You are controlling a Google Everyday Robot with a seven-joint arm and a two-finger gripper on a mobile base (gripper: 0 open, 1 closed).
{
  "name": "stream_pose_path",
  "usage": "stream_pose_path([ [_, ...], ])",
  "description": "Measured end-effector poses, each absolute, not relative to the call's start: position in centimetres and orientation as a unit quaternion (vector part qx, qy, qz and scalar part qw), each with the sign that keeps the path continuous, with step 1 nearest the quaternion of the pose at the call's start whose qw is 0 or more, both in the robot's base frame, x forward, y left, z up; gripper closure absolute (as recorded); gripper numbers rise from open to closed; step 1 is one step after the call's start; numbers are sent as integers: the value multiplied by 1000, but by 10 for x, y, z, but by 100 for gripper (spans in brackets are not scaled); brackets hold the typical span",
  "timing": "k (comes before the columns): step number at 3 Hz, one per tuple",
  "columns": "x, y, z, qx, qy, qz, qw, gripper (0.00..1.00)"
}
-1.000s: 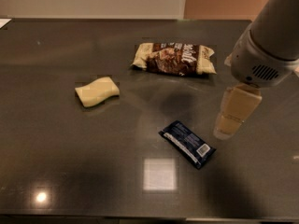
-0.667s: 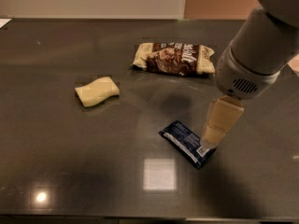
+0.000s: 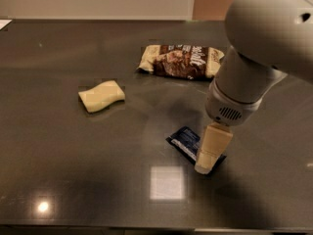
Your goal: Move rxbar blueberry near sponge
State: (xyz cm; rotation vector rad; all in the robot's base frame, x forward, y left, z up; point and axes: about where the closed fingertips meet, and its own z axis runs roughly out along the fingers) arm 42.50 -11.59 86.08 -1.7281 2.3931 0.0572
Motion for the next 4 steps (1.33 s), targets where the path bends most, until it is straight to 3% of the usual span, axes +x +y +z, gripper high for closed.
stream_pose_path([
  [2, 417, -98, 828, -593, 802, 17, 67, 0],
  [3, 414, -96, 822, -593, 802, 13, 64, 16],
  [4, 410, -95, 819, -594, 801, 10, 65, 41],
])
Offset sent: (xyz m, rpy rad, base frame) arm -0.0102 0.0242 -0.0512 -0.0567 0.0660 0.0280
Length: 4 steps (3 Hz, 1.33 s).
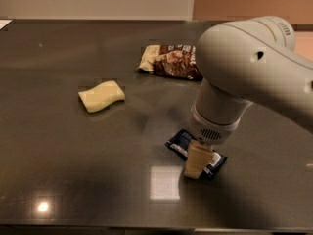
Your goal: Move rxbar blueberry near sponge
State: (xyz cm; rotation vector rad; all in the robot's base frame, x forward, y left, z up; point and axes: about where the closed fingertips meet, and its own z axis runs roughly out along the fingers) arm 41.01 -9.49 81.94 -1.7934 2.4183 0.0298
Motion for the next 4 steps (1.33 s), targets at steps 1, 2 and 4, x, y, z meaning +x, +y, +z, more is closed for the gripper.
stream_pose_path([
  [1, 410, -95, 822, -594, 802, 10, 65, 63],
  [2, 410, -95, 825, -594, 802, 10, 65, 86],
  [4, 437, -81, 861, -604, 793, 6, 81, 100],
])
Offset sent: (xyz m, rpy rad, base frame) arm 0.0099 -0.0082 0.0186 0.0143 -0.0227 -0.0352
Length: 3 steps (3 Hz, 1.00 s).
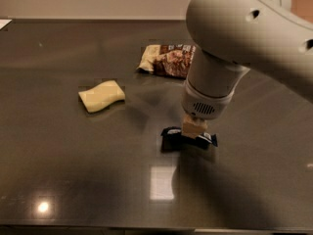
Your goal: Move rxbar blueberry near sponge
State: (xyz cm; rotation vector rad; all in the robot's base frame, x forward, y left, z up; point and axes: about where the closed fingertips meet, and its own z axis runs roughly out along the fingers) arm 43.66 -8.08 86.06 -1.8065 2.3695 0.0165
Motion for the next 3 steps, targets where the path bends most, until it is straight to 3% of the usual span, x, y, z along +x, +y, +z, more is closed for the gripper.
stream_pose_path([
  [3, 497, -19, 890, -644, 759, -7, 93, 100],
])
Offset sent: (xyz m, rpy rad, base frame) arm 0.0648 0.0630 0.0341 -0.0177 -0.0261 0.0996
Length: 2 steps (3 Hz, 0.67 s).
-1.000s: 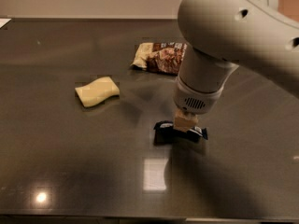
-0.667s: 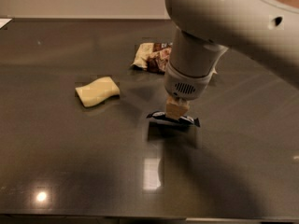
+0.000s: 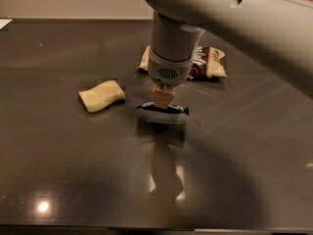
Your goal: Move rxbar blueberry near sponge
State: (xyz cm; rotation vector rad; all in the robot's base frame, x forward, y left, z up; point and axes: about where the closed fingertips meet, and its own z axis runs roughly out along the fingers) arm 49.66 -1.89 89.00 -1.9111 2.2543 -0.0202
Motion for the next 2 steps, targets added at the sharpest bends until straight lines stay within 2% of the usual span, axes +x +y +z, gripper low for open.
stream_pose_path([
  [1, 513, 6, 888, -660, 745, -4, 96, 100],
  [2, 530, 27, 884, -672, 734, -4, 99, 82],
])
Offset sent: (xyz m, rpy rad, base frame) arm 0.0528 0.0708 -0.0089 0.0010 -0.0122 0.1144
